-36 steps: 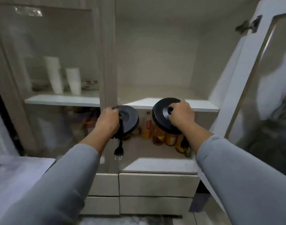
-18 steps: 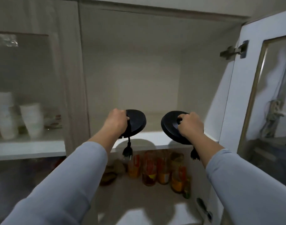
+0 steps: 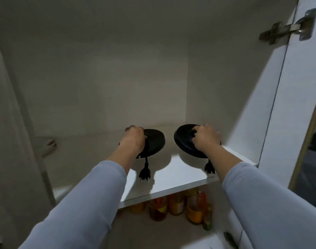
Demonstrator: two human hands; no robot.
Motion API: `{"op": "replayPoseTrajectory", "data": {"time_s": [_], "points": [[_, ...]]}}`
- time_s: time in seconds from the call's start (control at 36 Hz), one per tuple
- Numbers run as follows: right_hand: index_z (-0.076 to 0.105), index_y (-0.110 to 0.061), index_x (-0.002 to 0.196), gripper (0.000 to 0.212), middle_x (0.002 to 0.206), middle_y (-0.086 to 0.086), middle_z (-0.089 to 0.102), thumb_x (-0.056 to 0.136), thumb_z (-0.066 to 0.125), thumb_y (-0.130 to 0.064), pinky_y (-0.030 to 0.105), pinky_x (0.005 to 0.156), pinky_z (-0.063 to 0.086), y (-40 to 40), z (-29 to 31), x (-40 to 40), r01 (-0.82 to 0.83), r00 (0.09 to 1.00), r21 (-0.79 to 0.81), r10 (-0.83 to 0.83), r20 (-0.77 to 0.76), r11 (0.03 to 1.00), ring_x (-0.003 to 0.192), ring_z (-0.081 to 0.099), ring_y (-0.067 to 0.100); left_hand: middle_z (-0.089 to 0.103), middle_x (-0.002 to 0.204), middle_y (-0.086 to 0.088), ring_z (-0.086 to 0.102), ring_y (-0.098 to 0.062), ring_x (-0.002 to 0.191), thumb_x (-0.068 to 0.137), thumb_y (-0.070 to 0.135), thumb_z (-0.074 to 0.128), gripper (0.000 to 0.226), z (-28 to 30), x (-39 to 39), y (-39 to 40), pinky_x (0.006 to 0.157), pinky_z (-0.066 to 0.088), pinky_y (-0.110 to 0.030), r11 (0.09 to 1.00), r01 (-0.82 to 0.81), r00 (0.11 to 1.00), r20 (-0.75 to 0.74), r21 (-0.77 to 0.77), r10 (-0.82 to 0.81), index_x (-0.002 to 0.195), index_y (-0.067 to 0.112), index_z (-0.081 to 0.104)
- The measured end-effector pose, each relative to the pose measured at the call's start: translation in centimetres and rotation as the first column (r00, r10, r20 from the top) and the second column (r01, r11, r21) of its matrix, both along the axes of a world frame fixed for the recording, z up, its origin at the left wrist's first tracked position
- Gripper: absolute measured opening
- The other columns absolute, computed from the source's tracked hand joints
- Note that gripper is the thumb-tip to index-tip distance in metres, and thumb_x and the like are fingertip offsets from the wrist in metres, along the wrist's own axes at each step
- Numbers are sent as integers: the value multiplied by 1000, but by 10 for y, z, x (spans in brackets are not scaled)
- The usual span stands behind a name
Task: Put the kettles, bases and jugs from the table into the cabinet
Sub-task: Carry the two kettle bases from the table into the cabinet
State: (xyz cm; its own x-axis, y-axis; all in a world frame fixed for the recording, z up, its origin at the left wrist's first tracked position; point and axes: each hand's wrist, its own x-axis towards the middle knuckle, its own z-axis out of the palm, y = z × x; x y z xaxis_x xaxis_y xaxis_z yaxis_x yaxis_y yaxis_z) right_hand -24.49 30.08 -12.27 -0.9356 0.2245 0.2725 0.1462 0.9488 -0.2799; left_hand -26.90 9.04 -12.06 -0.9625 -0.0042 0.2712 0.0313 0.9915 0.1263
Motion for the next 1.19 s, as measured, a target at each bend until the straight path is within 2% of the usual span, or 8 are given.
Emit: {"op": "replayPoseTrajectory", "data": {"time_s": [0.06,0.11,0.28,0.42,0.56,0.69,0.89,1.19], "points": [[53,-19,133,42,133,15,46,92,53,-27,43,104,35,3,-3,-23,10,1000,17,-10,1,1000,124,45,34,52,127,-18,53,-34,116,99,24,39,36,-3,-19,4,96,48,-40,1000,-2,1000,24,30,2,128,7,52],[54,-16,132,42,132,15,45,91,52,-24,43,104,35,5,-6,-37,14,1000,20,-14,5,1000,123,44,34,52,128,-18,54,-35,115,99,24,40,37,-4,-31,8,97,49,-43,999,-5,998,64,51,2,128,7,54],[41,-14,141,47,141,13,37,95,43,-26,41,106,33,12,-12,-116,-4,995,99,-6,101,995,131,37,31,47,131,-19,52,-35,117,101,23,37,37,-21,-88,26,95,47,-39,1000,-6,999,40,17,6,130,5,52],[41,-11,140,45,142,15,37,97,40,-27,43,107,32,28,-25,-176,-93,992,121,81,99,988,132,37,34,51,128,-20,55,-32,114,100,20,42,33,-32,-142,42,91,48,-33,999,-38,996,76,-5,38,125,1,54],[43,-13,138,42,140,15,38,98,39,-26,43,107,32,40,-34,-235,-145,986,133,132,106,980,131,37,33,46,134,-19,49,-30,122,100,22,44,36,-41,-192,54,100,43,-33,995,-94,990,98,-41,98,131,4,48],[40,-19,142,44,144,14,35,98,41,-25,46,111,32,47,-44,-284,-195,972,83,181,149,977,133,36,34,45,135,-19,46,-31,125,101,19,40,36,-55,-230,59,101,41,-34,990,-138,985,105,-23,140,132,3,47],[44,-20,138,40,141,14,38,98,40,-21,46,111,30,48,-53,-333,-237,962,50,227,153,970,131,38,33,35,143,-19,36,-31,134,99,24,46,48,-64,-270,60,109,32,-33,978,-206,969,129,-45,210,140,2,32],[54,-15,129,35,131,15,48,96,43,-13,31,91,41,40,-73,-364,-290,957,26,289,20,957,119,47,29,45,134,-15,43,-27,125,100,19,39,35,-69,-298,60,101,37,-30,972,-171,984,67,161,162,132,5,45]]}}
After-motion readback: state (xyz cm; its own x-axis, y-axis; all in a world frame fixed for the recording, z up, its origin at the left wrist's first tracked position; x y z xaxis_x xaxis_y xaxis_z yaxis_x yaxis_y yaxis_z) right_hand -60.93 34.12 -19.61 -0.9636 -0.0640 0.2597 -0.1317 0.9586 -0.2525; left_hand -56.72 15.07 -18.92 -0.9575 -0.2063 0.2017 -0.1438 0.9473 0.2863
